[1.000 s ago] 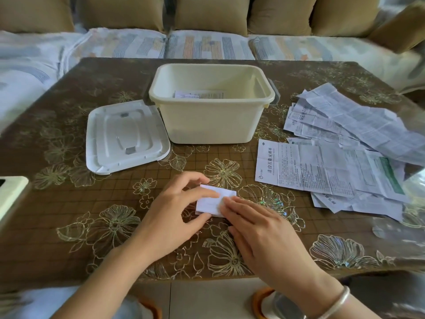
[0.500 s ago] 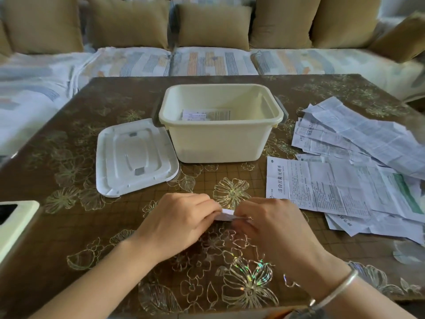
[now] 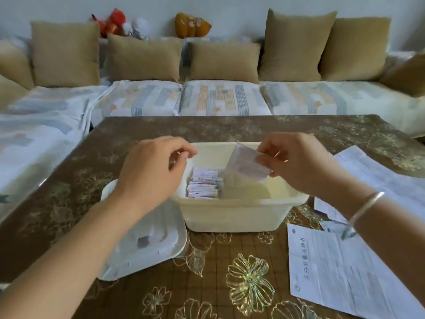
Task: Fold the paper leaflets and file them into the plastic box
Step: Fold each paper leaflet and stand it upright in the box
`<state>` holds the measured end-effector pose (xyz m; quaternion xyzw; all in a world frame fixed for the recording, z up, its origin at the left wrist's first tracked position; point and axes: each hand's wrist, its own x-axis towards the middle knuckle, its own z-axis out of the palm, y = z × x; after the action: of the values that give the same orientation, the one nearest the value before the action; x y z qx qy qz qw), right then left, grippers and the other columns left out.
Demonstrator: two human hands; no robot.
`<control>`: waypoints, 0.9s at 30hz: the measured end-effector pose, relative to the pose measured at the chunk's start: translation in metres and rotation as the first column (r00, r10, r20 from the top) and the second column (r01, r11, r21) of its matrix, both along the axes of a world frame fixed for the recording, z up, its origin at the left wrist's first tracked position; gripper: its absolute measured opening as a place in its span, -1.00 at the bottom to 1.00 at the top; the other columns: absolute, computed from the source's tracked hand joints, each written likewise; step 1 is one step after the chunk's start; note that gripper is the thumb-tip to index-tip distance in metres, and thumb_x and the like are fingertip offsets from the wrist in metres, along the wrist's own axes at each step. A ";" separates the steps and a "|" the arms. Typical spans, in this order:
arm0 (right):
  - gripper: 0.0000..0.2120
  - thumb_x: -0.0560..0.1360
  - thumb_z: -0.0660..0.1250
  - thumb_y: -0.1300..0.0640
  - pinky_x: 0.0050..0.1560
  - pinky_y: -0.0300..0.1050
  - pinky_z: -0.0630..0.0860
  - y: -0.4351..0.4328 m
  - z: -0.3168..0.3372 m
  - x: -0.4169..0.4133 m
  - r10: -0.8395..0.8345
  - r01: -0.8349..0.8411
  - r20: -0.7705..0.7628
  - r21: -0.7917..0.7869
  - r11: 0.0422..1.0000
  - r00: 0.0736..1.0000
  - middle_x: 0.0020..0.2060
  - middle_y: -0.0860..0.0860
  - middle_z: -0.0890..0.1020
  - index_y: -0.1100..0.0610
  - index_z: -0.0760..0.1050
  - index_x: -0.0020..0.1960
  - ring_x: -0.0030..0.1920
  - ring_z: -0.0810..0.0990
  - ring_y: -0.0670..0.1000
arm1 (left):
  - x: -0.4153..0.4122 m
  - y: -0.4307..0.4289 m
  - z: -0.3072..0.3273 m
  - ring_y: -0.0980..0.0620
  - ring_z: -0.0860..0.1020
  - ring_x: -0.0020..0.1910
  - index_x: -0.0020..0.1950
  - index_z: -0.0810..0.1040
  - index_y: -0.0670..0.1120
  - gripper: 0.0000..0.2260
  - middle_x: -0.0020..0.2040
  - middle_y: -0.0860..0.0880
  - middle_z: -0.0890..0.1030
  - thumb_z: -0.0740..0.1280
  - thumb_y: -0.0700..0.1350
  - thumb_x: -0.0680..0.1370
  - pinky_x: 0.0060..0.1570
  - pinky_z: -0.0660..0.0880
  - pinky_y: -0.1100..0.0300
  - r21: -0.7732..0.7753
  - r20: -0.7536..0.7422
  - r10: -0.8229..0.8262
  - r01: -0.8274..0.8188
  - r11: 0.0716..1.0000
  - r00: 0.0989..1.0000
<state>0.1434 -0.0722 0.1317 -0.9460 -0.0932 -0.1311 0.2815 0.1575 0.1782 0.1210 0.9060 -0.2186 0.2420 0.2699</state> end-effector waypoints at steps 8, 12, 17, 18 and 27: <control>-0.90 0.47 0.39 -0.03 -0.26 -0.18 0.52 0.022 -0.031 0.066 0.037 -0.129 -0.244 -0.372 0.919 0.969 -0.31 -0.14 0.56 -0.09 0.50 -0.20 -0.32 0.51 -0.09 | 0.049 -0.032 -0.022 -0.06 0.60 -0.05 0.09 0.64 0.03 -0.65 0.04 -0.04 0.65 0.18 -0.28 0.47 -0.03 0.59 -0.01 0.643 -0.390 0.040 0.241 0.727 0.920; -0.93 0.52 0.34 0.03 -0.47 -0.24 0.30 0.028 -0.039 0.078 0.016 -0.100 -0.194 -0.430 0.897 0.981 -0.18 -0.04 0.63 0.00 0.58 -0.05 -0.26 0.51 0.01 | 0.058 -0.034 -0.032 -0.07 0.59 -0.06 0.09 0.63 -0.01 -0.69 0.01 -0.05 0.63 0.21 -0.27 0.47 -0.03 0.58 -0.01 0.707 -0.370 0.080 0.225 0.671 0.925; -0.93 0.50 0.36 0.06 -0.24 -0.15 0.50 0.026 -0.043 0.086 -0.011 -0.063 -0.175 -0.411 0.909 0.984 -0.15 0.01 0.65 0.01 0.60 -0.04 -0.20 0.57 0.08 | 0.059 -0.039 -0.036 -0.06 0.59 -0.07 0.11 0.63 0.02 -0.73 0.01 -0.02 0.65 0.23 -0.19 0.52 -0.10 0.56 0.08 0.772 -0.321 0.099 0.200 0.603 0.942; -0.93 0.50 0.37 0.06 -0.22 -0.13 0.53 0.024 -0.044 0.087 -0.022 -0.055 -0.183 -0.406 0.912 0.983 -0.15 0.00 0.65 0.01 0.60 -0.04 -0.20 0.57 0.08 | 0.058 -0.041 -0.036 -0.06 0.58 -0.09 0.10 0.63 0.01 -0.75 -0.01 -0.03 0.65 0.23 -0.19 0.53 -0.15 0.53 0.10 0.784 -0.319 0.105 0.200 0.588 0.942; -0.88 0.53 0.32 0.08 -0.45 -0.19 0.30 0.032 -0.040 0.087 -0.033 -0.043 -0.134 -0.527 0.849 0.990 -0.10 0.06 0.64 0.07 0.59 0.00 -0.15 0.58 0.13 | 0.061 -0.048 -0.032 -0.06 0.59 -0.05 0.11 0.60 0.00 -0.76 0.02 -0.03 0.63 0.23 -0.19 0.52 -0.09 0.52 0.10 0.799 -0.346 0.142 0.212 0.562 0.927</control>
<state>0.2302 -0.0398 0.0917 -0.9934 -0.1084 -0.0339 0.0169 0.2183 0.1299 0.0894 0.9497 -0.2692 -0.0703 -0.1440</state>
